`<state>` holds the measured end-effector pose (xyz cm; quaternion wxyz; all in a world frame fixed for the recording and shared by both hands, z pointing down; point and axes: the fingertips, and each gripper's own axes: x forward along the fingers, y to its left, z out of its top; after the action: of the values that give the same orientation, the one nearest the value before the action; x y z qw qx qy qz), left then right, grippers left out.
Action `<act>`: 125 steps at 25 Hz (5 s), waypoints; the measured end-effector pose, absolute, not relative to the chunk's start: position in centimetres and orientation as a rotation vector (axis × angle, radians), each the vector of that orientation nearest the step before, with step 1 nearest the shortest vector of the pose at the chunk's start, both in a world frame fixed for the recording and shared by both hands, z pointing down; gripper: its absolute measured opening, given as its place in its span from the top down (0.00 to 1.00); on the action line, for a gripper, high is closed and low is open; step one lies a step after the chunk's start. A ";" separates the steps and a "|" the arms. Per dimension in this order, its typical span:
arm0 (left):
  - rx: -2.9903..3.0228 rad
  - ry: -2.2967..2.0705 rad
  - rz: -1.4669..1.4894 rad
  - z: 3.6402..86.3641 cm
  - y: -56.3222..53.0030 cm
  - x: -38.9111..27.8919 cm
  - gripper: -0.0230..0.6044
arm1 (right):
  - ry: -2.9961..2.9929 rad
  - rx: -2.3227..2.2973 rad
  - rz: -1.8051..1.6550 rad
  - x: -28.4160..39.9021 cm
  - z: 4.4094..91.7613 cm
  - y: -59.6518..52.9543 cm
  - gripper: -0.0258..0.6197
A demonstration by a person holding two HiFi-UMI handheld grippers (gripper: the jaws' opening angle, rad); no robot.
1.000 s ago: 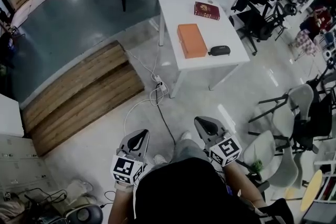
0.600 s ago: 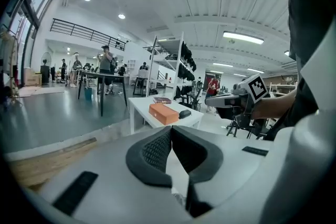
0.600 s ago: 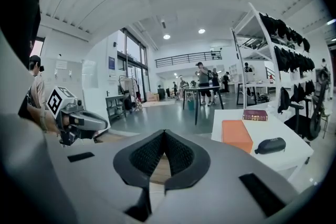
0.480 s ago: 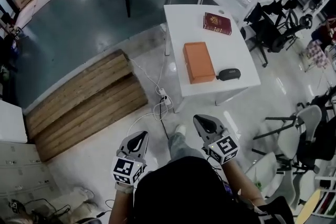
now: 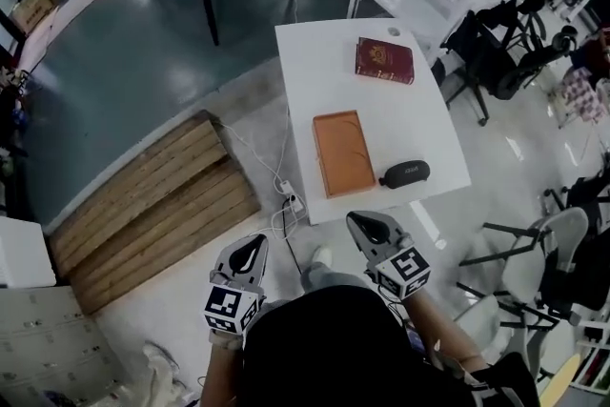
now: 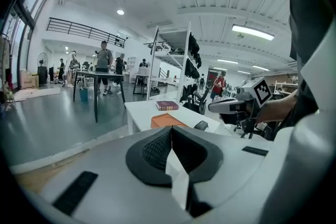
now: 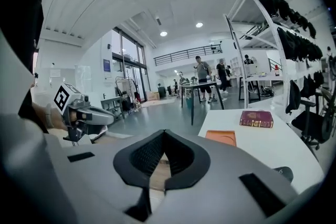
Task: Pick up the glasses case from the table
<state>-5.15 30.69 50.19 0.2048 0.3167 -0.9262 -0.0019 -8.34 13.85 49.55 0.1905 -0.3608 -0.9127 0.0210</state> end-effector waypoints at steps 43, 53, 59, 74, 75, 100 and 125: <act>1.865 -1.640 0.670 60.5 -7.4 -14.2 0.67 | -2.544 0.651 0.513 8.2 52.4 -7.4 0.92; 1.821 -1.508 0.876 67.4 -12.7 -14.2 0.51 | -2.456 0.839 0.576 14.8 53.3 -6.2 0.92; 1.747 -1.562 0.993 71.2 -14.9 -15.6 0.41 | -2.429 0.907 0.602 17.3 53.5 -6.2 0.92; 1.499 -1.680 1.118 75.6 -15.1 -20.7 0.40 | -2.396 0.946 0.643 19.9 54.3 -6.1 0.92; 1.490 -1.681 1.118 75.8 -15.1 -21.0 0.40 | -2.394 0.945 0.641 19.8 54.3 -6.2 0.92; 1.605 -1.790 0.916 67.8 -13.6 -22.1 0.53 | -2.501 0.719 0.538 10.7 52.9 -7.6 0.92; 1.592 -2.109 0.482 51.2 2.1 -25.3 0.53 | -2.712 0.125 0.250 -7.4 48.1 -5.9 0.92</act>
<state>-25.27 2.14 51.18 0.2260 0.5774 -0.7648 0.1749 -7.39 -5.93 48.07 0.2060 0.0447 -0.9734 0.0897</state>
